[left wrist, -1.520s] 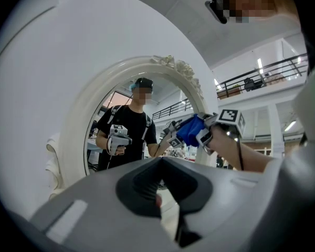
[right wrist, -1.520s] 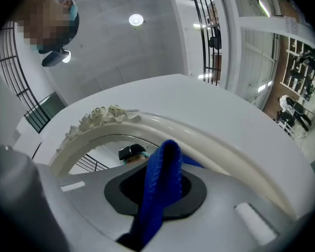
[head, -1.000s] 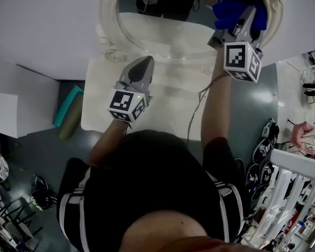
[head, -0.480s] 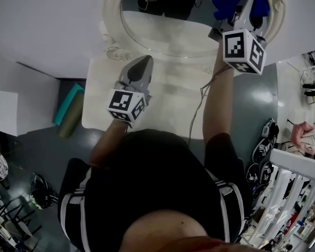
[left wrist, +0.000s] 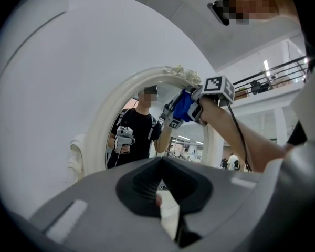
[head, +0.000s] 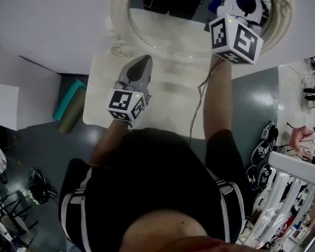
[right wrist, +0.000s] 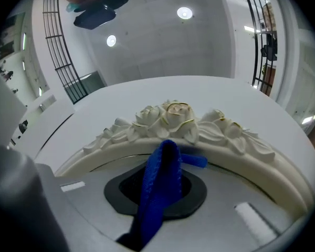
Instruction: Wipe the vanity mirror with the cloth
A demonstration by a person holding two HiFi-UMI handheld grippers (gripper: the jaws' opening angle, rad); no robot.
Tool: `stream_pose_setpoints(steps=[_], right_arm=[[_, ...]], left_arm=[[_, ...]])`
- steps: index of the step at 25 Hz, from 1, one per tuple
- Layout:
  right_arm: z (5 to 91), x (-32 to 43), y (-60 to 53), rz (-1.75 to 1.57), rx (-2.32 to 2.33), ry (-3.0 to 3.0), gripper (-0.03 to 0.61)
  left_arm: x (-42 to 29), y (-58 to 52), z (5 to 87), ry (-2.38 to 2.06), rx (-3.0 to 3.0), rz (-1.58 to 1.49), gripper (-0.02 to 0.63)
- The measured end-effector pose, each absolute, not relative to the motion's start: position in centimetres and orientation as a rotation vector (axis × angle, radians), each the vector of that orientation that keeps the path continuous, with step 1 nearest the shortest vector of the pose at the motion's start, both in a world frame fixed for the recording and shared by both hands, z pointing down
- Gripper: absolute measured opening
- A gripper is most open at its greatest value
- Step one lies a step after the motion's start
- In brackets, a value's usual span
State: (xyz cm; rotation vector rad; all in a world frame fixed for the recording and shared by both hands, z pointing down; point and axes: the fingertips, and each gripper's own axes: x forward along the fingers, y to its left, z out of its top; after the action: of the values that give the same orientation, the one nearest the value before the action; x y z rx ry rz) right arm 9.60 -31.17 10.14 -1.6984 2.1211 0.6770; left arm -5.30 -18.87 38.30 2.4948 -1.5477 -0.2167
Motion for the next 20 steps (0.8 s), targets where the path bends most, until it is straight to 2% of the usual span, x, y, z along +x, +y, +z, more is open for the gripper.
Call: stream_pose_setpoints(steps=[20], right_arm=[[17.7,-5.0,-31.3,1.126,-1.644,2.415,0.040]], left_arm=[[-8.3,-17.7,39.4,-1.622,2.425,-0.210,0.011]])
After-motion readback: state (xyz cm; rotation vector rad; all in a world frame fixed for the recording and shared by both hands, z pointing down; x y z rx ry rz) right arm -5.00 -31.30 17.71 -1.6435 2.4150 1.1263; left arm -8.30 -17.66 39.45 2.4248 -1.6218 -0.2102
